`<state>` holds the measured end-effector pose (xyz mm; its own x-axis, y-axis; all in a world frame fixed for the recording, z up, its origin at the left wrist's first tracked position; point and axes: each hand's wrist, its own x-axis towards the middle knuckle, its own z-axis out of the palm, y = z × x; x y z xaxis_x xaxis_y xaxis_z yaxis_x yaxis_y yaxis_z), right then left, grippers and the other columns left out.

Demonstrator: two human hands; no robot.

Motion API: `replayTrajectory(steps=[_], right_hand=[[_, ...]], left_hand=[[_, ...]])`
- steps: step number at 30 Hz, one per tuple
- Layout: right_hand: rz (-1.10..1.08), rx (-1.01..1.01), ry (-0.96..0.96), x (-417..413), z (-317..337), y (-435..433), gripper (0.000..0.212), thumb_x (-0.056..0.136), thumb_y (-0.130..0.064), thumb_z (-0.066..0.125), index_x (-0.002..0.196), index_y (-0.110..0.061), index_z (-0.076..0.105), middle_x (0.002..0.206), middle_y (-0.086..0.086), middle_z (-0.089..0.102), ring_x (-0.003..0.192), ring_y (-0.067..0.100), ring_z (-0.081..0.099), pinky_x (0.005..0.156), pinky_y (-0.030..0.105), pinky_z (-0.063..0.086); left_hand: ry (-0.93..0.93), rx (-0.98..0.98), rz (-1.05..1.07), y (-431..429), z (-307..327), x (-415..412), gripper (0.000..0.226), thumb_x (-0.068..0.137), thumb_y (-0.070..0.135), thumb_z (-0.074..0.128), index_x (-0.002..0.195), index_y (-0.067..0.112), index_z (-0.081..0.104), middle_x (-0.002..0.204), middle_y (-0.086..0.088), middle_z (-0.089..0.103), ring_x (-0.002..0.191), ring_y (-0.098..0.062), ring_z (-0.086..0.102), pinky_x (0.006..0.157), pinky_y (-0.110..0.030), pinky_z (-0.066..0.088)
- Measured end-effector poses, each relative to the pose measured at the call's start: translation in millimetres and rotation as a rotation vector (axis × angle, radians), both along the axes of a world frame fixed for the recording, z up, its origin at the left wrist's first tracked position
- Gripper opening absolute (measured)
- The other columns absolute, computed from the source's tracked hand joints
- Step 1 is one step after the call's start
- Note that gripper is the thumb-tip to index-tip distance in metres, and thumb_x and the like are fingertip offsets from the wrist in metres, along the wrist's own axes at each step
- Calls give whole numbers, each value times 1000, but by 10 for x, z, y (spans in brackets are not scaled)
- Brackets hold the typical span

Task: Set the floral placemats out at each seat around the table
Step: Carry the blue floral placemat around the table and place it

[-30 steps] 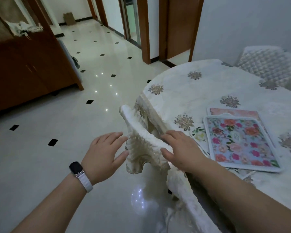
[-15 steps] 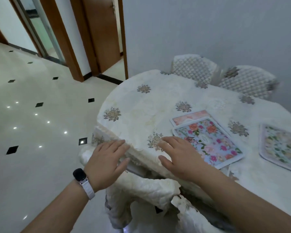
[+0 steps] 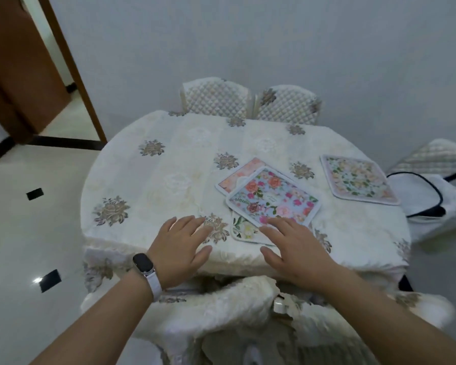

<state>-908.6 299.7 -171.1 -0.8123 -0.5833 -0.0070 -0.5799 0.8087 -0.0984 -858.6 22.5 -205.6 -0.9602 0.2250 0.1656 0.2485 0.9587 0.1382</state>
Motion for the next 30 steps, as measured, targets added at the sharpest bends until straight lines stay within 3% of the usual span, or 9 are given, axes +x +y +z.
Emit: replayTrajectory(steps=[4,9,15,18,21,27,30], right_hand=[[-105,-18,-16,-90,-73,230,57,90,-53,30,133,-22,52,140,3,51,129,24,44,103,46,41],[-172,-36,-71,-315,-290,535,51,96,-48,40,141,-24,44,148,-1,41,136,20,35,108,39,30],[-231,-53,-191,-865,-654,1013,52,96,-48,37,141,-24,44,147,-1,43,133,19,38,107,38,35],[-274,-67,-275,-1180,-928,1228,51,95,-48,39,139,-23,45,142,-1,47,126,20,44,104,36,39],[-376,-138,-463,-1432,-1228,1364,51,93,-50,40,136,-24,46,138,0,48,120,20,46,100,39,43],[-652,-349,-687,-1627,-1643,1378,47,94,-43,49,135,-20,46,139,7,41,123,23,41,100,38,40],[-789,-507,-730,-1676,-1679,1253,44,90,-42,52,130,-26,49,132,6,44,115,22,46,97,41,44]], left_hand=[[0,-9,-67,162,-38,-242,42,86,46,44,118,27,63,123,2,65,113,-23,59,94,-44,45],[-57,-48,-80,426,-140,-581,40,87,44,44,118,27,63,123,2,65,113,-23,59,93,-44,47],[-183,-130,-65,843,-326,-1120,41,86,45,42,113,25,64,116,1,67,107,-24,62,87,-43,51],[-322,-173,-19,1006,-551,-1446,54,88,53,31,124,24,58,129,1,60,119,-25,54,96,-43,44],[-486,-214,56,1130,-829,-1685,53,92,54,30,134,27,46,139,4,49,126,-22,44,100,-41,38],[-595,-29,296,1137,-1221,-1964,49,81,53,36,115,23,55,116,-4,59,96,-24,54,77,-37,48],[-553,101,416,1049,-1306,-2157,43,85,36,52,124,17,54,125,-11,54,106,-31,54,85,-40,48]])
